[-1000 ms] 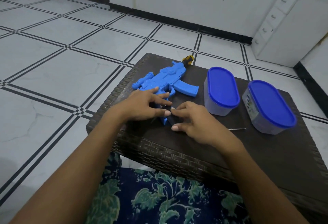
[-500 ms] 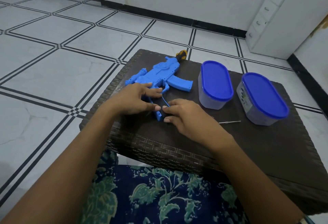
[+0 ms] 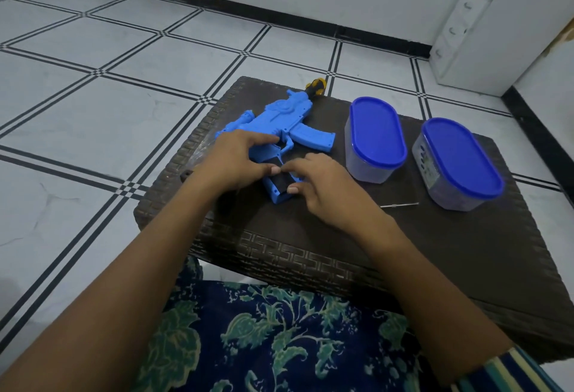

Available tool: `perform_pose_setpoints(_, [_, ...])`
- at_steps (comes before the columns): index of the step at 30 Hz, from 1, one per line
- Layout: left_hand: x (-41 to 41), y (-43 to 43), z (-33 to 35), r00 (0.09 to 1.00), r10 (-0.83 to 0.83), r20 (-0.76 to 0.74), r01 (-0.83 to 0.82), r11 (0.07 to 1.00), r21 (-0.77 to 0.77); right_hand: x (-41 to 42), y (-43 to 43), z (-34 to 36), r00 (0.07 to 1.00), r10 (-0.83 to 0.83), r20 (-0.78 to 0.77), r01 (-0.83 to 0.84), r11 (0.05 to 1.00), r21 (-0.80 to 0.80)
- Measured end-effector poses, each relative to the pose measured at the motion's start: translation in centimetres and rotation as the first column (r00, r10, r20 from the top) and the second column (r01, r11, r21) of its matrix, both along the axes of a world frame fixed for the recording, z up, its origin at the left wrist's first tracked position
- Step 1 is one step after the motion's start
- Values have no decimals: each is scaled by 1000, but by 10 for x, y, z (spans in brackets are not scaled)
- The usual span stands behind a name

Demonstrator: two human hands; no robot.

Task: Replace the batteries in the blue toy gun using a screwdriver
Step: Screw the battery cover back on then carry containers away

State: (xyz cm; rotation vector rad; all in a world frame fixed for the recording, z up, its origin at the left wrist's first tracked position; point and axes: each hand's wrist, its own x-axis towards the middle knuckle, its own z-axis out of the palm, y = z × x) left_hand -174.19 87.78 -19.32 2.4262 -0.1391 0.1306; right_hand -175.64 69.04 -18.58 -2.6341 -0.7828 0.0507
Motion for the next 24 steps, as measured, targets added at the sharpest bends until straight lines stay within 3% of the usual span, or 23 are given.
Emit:
perform_pose_setpoints(2, [1, -3, 3, 999, 21, -29, -24, 996, -91, -1, -1, 0, 1000, 0, 18, 0, 1000, 1])
perform_pose_setpoints(5, [-1, -4, 5, 999, 34, -35, -38, 992, -120, 0, -1, 2, 994, -78, -82, 82, 996, 45])
perform_pose_setpoints(9, [-9, -8, -1, 1000, 17, 4, -17, 1000, -24, -3, -5, 5, 983, -90, -158, 110, 987, 120])
perform_pose_setpoints(12, [-12, -9, -4, 997, -51, -55, 57, 992, 110, -8, -24, 14, 970, -183, -157, 194, 979, 58])
perform_pose_setpoints(17, [-11, 0, -7, 974, -178, -143, 205, 958, 201, -11, -81, 26, 841, -528, -114, 511, 846, -152])
perform_pose_setpoints(21, [-8, 0, -7, 972, -188, -138, 214, 954, 210, -9, -102, 18, 717, -676, -170, 679, 733, -51])
perform_pose_setpoints(24, [-7, -1, -6, 972, -179, -151, 209, 956, 208, -6, -102, 13, 701, -679, -217, 700, 713, 30])
